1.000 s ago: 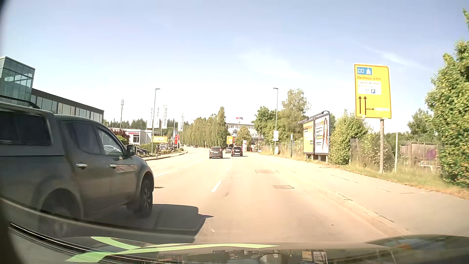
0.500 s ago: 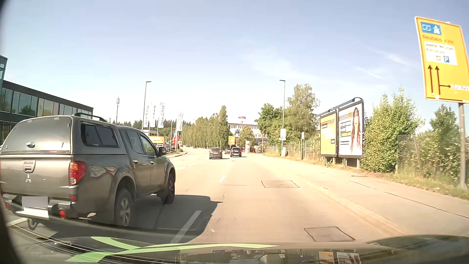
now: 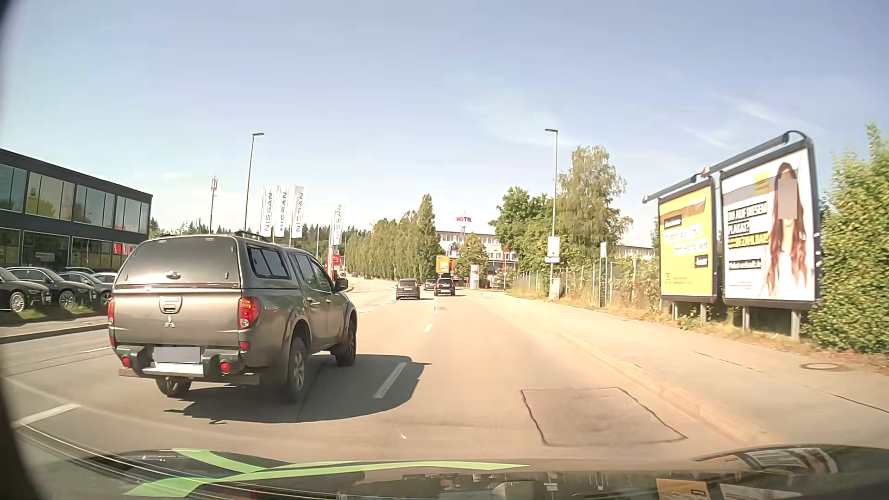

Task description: Follow the waypoints while adhering to traffic rules and regulations

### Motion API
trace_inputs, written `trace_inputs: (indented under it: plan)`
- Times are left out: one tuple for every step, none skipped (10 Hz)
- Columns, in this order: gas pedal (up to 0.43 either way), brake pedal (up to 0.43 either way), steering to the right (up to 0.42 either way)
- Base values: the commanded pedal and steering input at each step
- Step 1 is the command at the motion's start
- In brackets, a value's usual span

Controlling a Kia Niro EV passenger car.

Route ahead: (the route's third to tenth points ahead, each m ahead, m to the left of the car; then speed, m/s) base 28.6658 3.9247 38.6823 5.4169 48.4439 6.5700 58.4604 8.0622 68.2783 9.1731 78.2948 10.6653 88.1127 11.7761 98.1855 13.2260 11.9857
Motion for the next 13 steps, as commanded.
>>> trace_inputs:
  plan:
    - [0.098, 0.0, -0.009]
    - [0.087, 0.0, -0.009]
    - [0.087, 0.0, -0.009]
    - [0.087, 0.0, -0.009]
    - [0.079, 0.0, -0.009]
    - [0.079, 0.0, -0.009]
    - [0.079, 0.0, -0.009]
    - [0.079, 0.0, -0.009]
    - [0.079, 0.0, -0.009]
    - [0.087, 0.0, -0.009]
    - [0.087, 0.0, -0.009]
    - [0.087, 0.0, -0.009]
    - [0.087, 0.0, -0.009]
